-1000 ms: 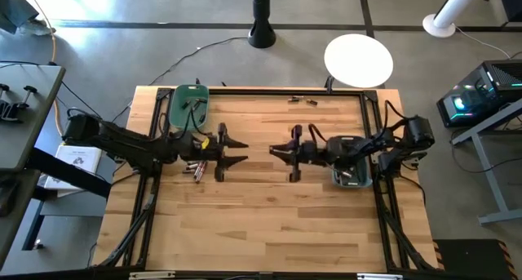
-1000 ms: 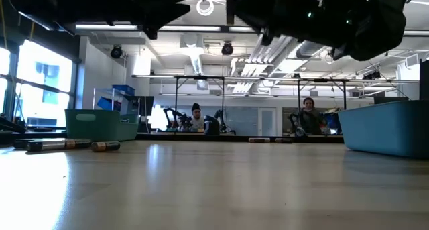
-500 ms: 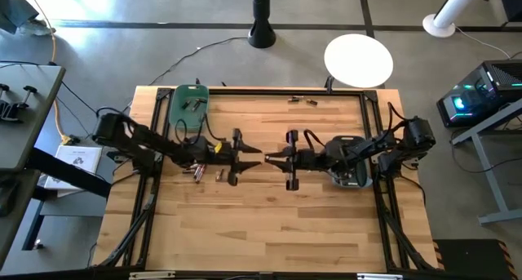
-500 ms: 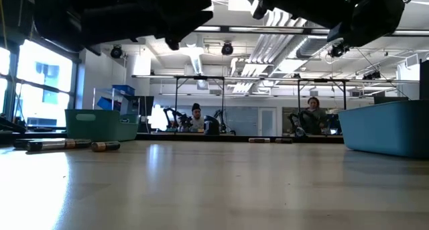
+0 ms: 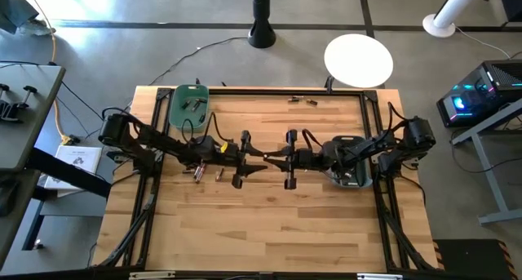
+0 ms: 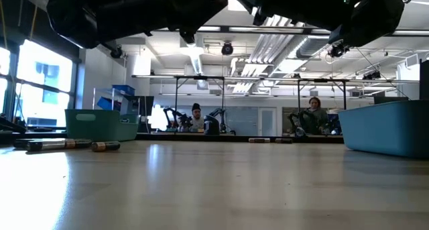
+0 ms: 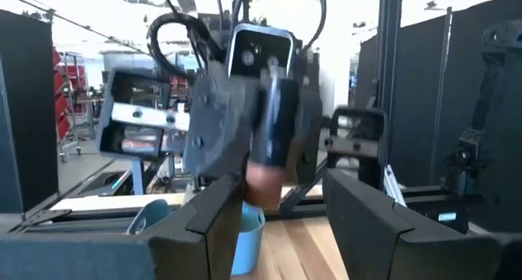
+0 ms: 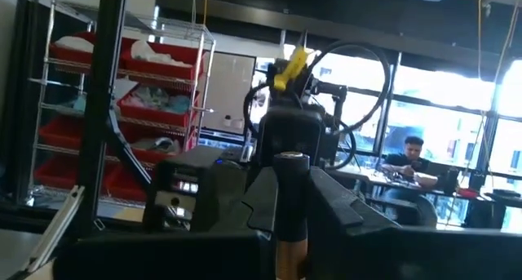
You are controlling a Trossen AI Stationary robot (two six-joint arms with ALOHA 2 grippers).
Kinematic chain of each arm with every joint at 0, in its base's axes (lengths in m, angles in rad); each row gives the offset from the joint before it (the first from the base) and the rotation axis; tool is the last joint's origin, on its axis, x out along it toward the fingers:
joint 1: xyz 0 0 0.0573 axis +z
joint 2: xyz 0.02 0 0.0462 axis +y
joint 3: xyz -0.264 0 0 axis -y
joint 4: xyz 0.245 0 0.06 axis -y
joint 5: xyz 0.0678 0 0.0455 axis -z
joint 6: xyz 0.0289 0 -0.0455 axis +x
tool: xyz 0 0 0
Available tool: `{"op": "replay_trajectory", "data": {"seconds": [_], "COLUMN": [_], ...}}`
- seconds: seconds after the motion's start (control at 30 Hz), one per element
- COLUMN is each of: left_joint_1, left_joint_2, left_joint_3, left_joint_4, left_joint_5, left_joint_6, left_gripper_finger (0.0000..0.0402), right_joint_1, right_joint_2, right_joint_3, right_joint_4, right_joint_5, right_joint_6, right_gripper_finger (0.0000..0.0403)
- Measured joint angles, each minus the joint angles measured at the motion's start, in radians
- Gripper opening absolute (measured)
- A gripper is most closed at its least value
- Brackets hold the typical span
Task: Sort batteries
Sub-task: Put the black battery into the green bin
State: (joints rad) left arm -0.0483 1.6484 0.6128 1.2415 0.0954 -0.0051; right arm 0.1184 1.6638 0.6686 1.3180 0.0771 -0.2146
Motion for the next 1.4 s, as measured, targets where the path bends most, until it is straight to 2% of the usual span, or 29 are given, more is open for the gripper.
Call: {"op": "replay_trajectory", "data": {"seconds": [0.17, 0.47, 0.67, 0.8, 1.0, 1.1, 1.17, 1.23, 1.3, 1.37, 1.4], "left_joint_1": [0.0, 0.0, 0.0, -0.001, -0.001, 0.004, 0.014, 0.03, 0.05, 0.075, 0.097], "left_joint_2": [0.0, 0.0, 0.0, -0.001, 0.0, -0.011, -0.063, -0.156, -0.268, -0.365, -0.408], "left_joint_3": [0.001, 0.001, -0.001, -0.001, 0.001, 0.001, -0.001, -0.001, 0.013, 0.066, 0.111], "left_joint_4": [-0.006, -0.017, -0.035, -0.096, -0.255, -0.359, -0.484, -0.646, -0.848, -1.082, -1.212], "left_joint_5": [-0.001, -0.004, 0.0, -0.041, -0.201, -0.292, -0.363, -0.487, -0.655, -0.827, -0.872], "left_joint_6": [-0.001, 0.006, 0.006, 0.005, -0.011, -0.071, -0.102, -0.132, -0.166, -0.191, -0.193], "left_gripper_finger": [0.0134, 0.0039, 0.0038, 0.0038, 0.0038, 0.0038, 0.0038, 0.0038, 0.0038, 0.0038, 0.0038], "right_joint_1": [0.0, 0.001, 0.0, -0.006, -0.015, -0.014, -0.007, -0.002, 0.003, 0.01, 0.014], "right_joint_2": [0.0, -0.001, -0.003, -0.002, -0.018, -0.06, -0.094, -0.122, -0.137, -0.138, -0.134], "right_joint_3": [0.0, 0.0, 0.0, 0.0, 0.0, 0.0, 0.0, -0.002, -0.002, -0.002, -0.002], "right_joint_4": [-0.008, -0.029, -0.063, -0.086, -0.065, -0.084, -0.132, -0.201, -0.272, -0.332, -0.358], "right_joint_5": [-0.001, -0.003, -0.003, 0.0, 0.002, 0.027, 0.06, 0.08, 0.082, 0.079, 0.079], "right_joint_6": [0.0, 0.037, 0.046, 0.081, 0.024, -0.024, -0.04, -0.047, -0.04, -0.007, 0.014], "right_gripper_finger": [0.002, 0.0021, 0.0028, 0.0072, 0.0169, 0.0194, 0.0199, 0.02, 0.02, 0.02, 0.0201]}}
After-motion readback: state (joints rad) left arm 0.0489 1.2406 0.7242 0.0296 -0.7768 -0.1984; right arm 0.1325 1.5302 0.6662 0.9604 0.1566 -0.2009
